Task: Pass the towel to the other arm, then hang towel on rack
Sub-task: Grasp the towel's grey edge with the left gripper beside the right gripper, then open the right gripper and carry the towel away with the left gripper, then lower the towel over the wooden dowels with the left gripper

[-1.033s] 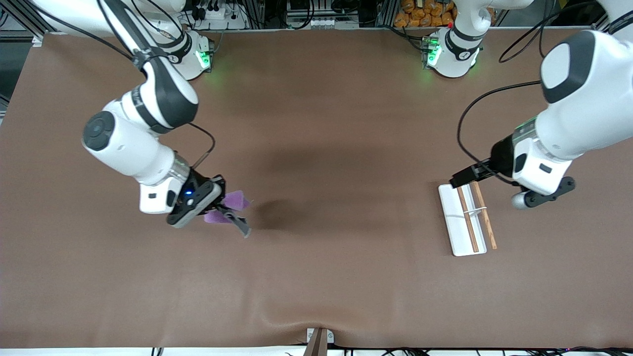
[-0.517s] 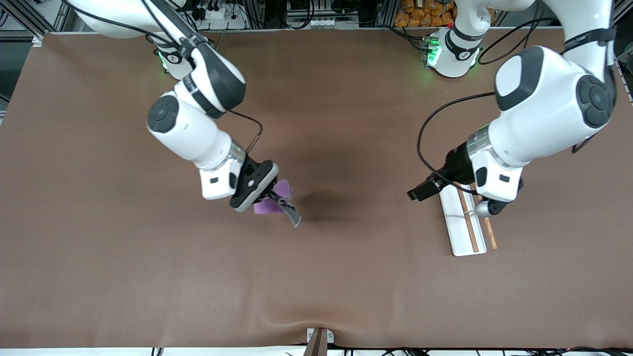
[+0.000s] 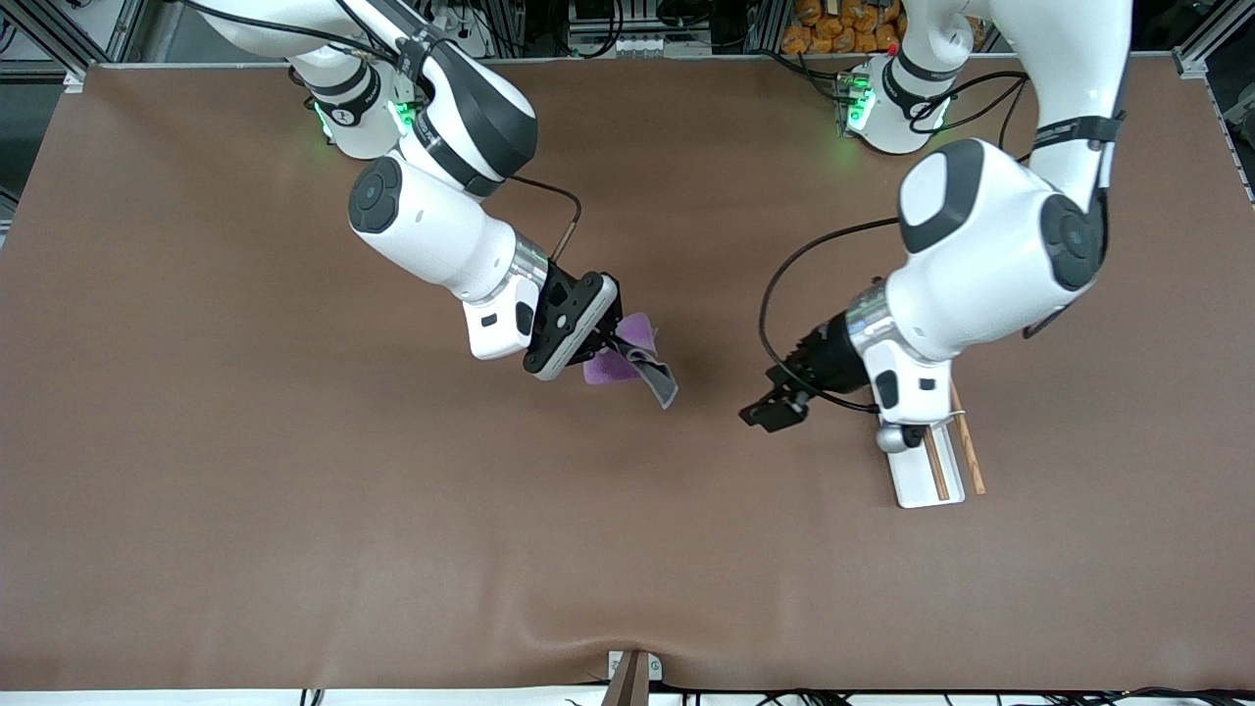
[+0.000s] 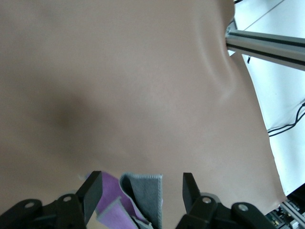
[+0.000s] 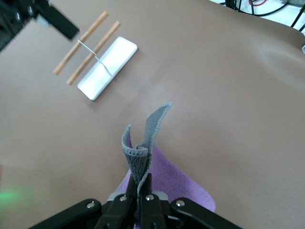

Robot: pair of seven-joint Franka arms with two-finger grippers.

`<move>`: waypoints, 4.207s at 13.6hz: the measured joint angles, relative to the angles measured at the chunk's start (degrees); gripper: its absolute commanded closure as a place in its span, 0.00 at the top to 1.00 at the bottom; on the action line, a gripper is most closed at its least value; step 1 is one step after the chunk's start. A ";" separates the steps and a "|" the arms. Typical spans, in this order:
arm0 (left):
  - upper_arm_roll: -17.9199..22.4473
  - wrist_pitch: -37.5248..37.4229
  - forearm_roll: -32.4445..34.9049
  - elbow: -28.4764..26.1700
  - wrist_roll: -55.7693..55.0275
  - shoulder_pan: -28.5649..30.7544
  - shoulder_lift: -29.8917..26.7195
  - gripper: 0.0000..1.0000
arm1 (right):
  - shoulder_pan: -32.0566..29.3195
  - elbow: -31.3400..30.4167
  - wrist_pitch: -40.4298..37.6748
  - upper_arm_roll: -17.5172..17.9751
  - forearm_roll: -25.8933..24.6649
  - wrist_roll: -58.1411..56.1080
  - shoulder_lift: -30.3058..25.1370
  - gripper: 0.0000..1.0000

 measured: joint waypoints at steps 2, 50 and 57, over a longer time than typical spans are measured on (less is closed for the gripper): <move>-0.02 -0.95 0.00 0.04 -4.41 -1.08 0.01 0.75 | 0.48 0.02 1.14 0.01 4.04 0.00 0.00 0.00; -1.84 -17.99 41.63 -0.01 9.97 -2.88 -1.93 0.00 | -13.63 0.89 -21.90 -1.00 -6.46 1.45 -4.08 1.00; -1.44 -18.34 37.30 -0.26 13.38 0.86 1.15 0.00 | -21.31 0.32 -32.52 -1.83 -15.86 1.49 -9.84 1.00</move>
